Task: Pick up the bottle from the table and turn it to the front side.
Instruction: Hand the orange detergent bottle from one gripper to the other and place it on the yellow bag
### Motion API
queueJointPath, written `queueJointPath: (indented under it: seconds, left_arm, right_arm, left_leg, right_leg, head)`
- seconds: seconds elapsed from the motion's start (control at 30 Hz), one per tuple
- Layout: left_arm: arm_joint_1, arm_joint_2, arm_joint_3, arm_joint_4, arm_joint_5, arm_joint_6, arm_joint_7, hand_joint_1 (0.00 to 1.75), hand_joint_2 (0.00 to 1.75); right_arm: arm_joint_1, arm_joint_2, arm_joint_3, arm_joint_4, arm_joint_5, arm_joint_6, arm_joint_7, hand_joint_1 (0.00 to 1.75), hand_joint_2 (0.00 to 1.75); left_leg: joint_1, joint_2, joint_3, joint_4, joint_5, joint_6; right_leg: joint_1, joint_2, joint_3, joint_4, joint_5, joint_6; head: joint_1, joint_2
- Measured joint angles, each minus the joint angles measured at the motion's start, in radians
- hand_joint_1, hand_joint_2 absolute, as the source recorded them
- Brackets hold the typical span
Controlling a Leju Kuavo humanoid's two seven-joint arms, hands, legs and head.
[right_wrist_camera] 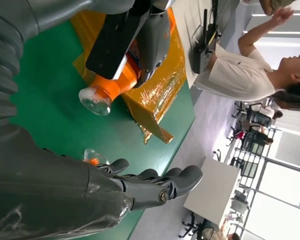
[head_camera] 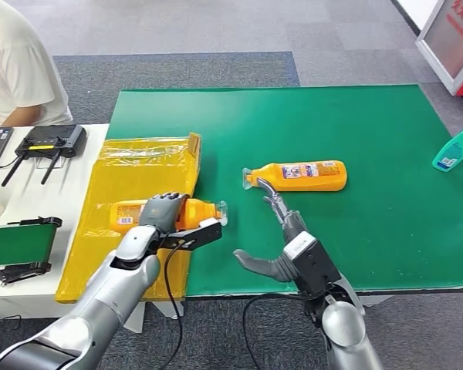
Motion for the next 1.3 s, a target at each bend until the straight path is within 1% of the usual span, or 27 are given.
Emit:
queueJointPath:
  seconds: [0.4, 0.53, 0.63, 0.73, 0.77, 0.83, 0.9, 0.97, 1.07, 1.17, 1.3]
  left_arm:
    - [-0.001, -0.005, 0.01, 0.005, -0.025, 0.019, 0.009, 0.0, 1.75]
    - [0.0, 0.0, -0.006, -0.001, -0.048, 0.043, 0.052, 0.0, 1.75]
    - [0.008, 0.013, -0.038, -0.035, -0.051, 0.066, 0.063, 0.0, 1.75]
    - [0.039, 0.017, -0.051, -0.135, -0.015, 0.062, 0.012, 0.0, 1.75]
    - [0.056, 0.014, -0.051, -0.188, 0.018, 0.038, -0.018, 0.0, 1.75]
    - [0.09, 0.008, -0.055, -0.31, 0.125, -0.05, -0.082, 0.0, 1.75]
    - [0.12, 0.006, -0.068, -0.43, 0.269, -0.153, -0.139, 0.0, 1.75]
    - [0.146, 0.011, -0.088, -0.536, 0.411, -0.224, -0.174, 0.0, 1.75]
    - [0.177, 0.033, -0.119, -0.659, 0.566, -0.272, -0.193, 0.0, 1.75]
    - [0.211, 0.073, -0.149, -0.753, 0.711, -0.289, -0.212, 0.0, 1.75]
    - [0.298, 0.11, -0.158, -0.877, 0.929, -0.323, -0.227, 0.0, 1.75]
  right_arm:
    - [0.021, -0.017, -0.004, 0.015, -0.005, 0.017, -0.01, 0.0, 1.75]
    - [0.031, -0.025, -0.004, 0.018, -0.004, 0.022, -0.012, 0.0, 1.75]
    - [0.041, -0.03, -0.008, 0.029, -0.005, 0.024, -0.012, 0.0, 1.75]
    - [0.052, -0.031, -0.019, 0.041, 0.0, 0.017, -0.012, 0.0, 1.75]
    - [0.057, -0.031, -0.023, 0.043, 0.003, 0.013, -0.012, 0.0, 1.75]
    - [0.067, -0.031, -0.029, 0.045, 0.008, 0.009, -0.01, 0.0, 1.75]
    - [0.075, -0.032, -0.035, 0.046, 0.01, 0.008, -0.01, 0.0, 1.75]
    - [0.079, -0.035, -0.042, 0.046, 0.008, 0.007, -0.011, 0.0, 1.75]
    - [0.082, -0.039, -0.051, 0.046, 0.002, 0.004, -0.013, 0.0, 1.75]
    - [0.083, -0.041, -0.055, 0.046, -0.008, 0.002, -0.015, 0.0, 1.75]
    - [0.093, -0.042, -0.057, 0.039, -0.022, -0.008, -0.017, 0.0, 1.75]
  left_leg:
    - [0.0, 0.0, 0.0, 0.0, 0.0, 0.0]
    - [0.0, 0.0, 0.0, 0.0, 0.0, 0.0]
    - [0.0, 0.0, 0.0, 0.0, 0.0, 0.0]
    - [0.0, 0.0, 0.0, 0.0, 0.0, 0.0]
    - [0.0, 0.0, 0.0, 0.0, 0.0, 0.0]
    - [0.0, 0.0, -0.001, 0.0, 0.0, 0.0]
    - [0.0, 0.0, -0.001, 0.0, 0.0, 0.0]
    - [0.0, 0.0, -0.001, 0.0, 0.0, 0.0]
    - [0.0, 0.0, -0.001, 0.0, 0.0, 0.0]
    - [0.0, 0.0, -0.001, 0.0, 0.0, 0.0]
    - [0.0, 0.0, -0.001, 0.0, 0.0, 0.0]
  right_leg:
    - [0.0, 0.0, 0.0, 0.0, 0.0, 0.0]
    - [0.0, 0.0, 0.0, 0.0, 0.0, 0.0]
    - [0.0, 0.0, 0.0, 0.0, 0.0, 0.0]
    - [0.0, 0.0, 0.0, 0.0, 0.0, 0.0]
    - [0.0, 0.0, 0.0, 0.0, 0.0, 0.0]
    - [0.0, 0.0, 0.0, 0.0, 0.0, 0.0]
    - [0.0, 0.0, -0.001, 0.0, 0.0, 0.0]
    - [0.0, 0.0, -0.001, 0.0, 0.0, 0.0]
    - [0.0, 0.0, -0.001, 0.0, 0.0, 0.0]
    - [0.0, 0.0, -0.001, 0.0, 0.0, 0.0]
    - [0.0, 0.0, -0.001, 0.0, -0.001, 0.0]
  head:
    - [0.0, 0.0]
    - [0.0, 0.0]
    - [0.0, 0.0]
    - [0.0, 0.0]
    - [0.0, 0.0]
    - [0.0, 0.0]
    - [0.0, 0.0]
    - [0.0, 0.0]
    - [0.0, 0.0]
    - [0.0, 0.0]
    - [0.0, 0.0]
